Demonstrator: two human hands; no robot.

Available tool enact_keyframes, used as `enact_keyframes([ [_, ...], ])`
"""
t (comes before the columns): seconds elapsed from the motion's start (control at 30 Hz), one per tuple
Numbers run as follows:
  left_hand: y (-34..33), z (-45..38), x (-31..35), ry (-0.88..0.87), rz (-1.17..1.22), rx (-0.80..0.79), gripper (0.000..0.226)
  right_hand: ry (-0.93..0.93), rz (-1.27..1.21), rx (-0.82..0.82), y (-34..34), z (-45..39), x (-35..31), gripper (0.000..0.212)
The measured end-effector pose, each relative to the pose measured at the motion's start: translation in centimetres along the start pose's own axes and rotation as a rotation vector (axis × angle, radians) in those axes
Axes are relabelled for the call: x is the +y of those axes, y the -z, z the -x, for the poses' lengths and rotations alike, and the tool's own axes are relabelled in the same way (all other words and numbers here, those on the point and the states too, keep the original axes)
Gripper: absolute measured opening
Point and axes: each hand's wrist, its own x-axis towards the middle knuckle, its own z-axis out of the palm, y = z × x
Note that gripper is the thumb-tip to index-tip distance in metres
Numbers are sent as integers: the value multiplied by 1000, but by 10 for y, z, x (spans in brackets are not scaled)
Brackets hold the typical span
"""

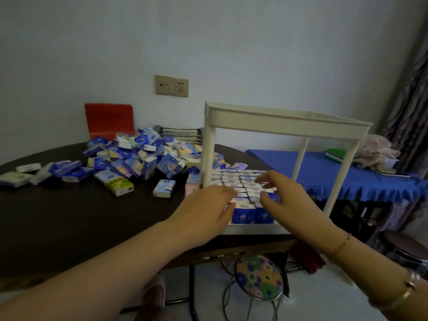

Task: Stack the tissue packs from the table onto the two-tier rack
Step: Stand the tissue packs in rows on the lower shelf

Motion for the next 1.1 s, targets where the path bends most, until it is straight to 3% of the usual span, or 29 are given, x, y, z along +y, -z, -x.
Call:
enact_keyframes([
  [0.17, 27, 60, -46, 100, 0, 44, 37, 141, -69, -7, -36, -15, -65, 26],
  [0.37, 49, 109, -129, 372, -37, 88, 38, 296, -102, -104, -104, -44, -126, 25],
  [0.63, 44, 137, -227, 707, 73, 124, 38, 302, -74, -266, -202, -102, -157, 31],
  [0.83, 27, 107, -288, 711, 106, 178, 51, 264, -34, -255, -258, -156, -159, 32],
  [1.1, 8, 54, -342, 706, 6, 8, 76, 255, 225, -144, -299, -217, -136, 50],
])
